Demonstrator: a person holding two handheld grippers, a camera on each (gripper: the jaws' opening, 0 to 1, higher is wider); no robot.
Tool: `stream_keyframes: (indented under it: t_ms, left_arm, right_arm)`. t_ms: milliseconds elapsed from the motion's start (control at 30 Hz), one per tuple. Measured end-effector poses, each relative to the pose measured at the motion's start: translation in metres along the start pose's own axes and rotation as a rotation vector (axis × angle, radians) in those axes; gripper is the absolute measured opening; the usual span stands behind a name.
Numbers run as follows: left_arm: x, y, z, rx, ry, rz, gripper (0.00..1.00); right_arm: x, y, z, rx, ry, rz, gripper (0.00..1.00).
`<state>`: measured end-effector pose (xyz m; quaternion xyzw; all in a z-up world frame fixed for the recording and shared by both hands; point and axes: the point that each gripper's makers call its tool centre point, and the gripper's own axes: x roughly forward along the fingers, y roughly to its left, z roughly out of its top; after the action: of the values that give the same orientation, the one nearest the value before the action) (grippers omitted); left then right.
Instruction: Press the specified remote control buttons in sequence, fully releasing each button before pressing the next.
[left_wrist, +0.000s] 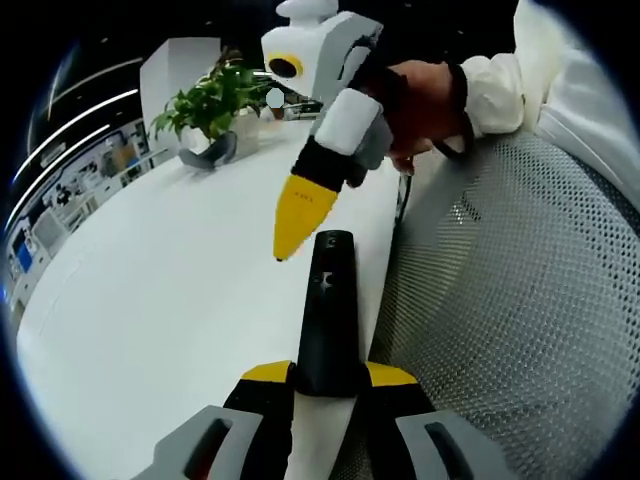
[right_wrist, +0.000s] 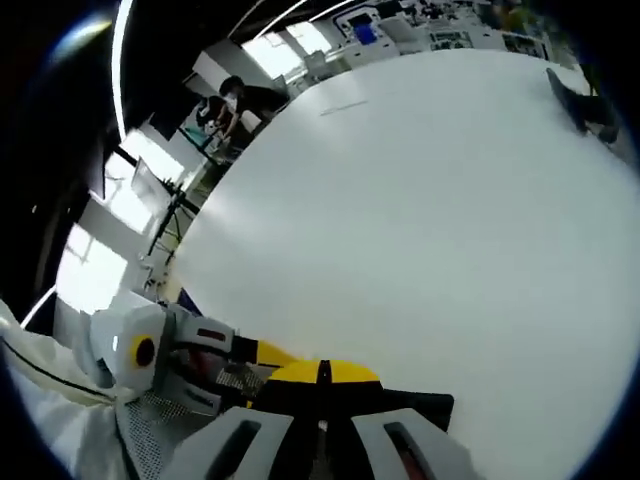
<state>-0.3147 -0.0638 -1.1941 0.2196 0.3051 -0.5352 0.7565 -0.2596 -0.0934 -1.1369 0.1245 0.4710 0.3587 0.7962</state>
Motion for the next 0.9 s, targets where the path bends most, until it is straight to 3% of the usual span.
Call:
stream_keyframes:
  t_ms: [133,233,333,433,467,533,600,767,900]
  left_arm:
    - [0.0,0.0,0.001,0.001,0.0,0.0,0.25]
    - [0.0,-0.001,0.001,0.001,0.001,0.0,0.25]
    - [0.0,-0.001,0.001,0.002,0.001,0.0,0.25]
    - [0.0,-0.001,0.001,0.001,0.001,0.0,0.25]
    - [-0.001,-0.001,0.001,0.001,0.001,0.0,0.25]
    - [-0.001,-0.001,0.001,0.002,0.002,0.001,0.25]
    - [0.0,-0.001,0.001,0.004,0.003,0.001,0.25]
    - [0.0,-0.002,0.0,0.003,0.002,0.002,0.25]
    - [0.0,-0.002,0.0,0.001,0.001,0.004,0.25]
  right_arm:
    - [-0.023,0.002,0.026,-0.09,-0.163,-0.053,0.0]
    - [-0.04,0.007,0.039,-0.152,-0.249,-0.09,0.0]
    - [-0.052,0.003,0.041,-0.201,-0.294,-0.157,0.04]
    - [-0.06,0.003,0.04,-0.202,-0.298,-0.168,0.07]
    - [-0.065,0.0,0.043,-0.227,-0.33,-0.2,0.09]
    - [-0.072,-0.003,0.041,-0.264,-0.358,-0.239,0.17]
    - [-0.076,-0.006,0.04,-0.268,-0.387,-0.256,0.31]
    - [-0.097,-0.01,0.062,-0.295,-0.558,-0.324,0.6]
    - [-0.102,-0.015,0.062,-0.282,-0.576,-0.351,0.77]
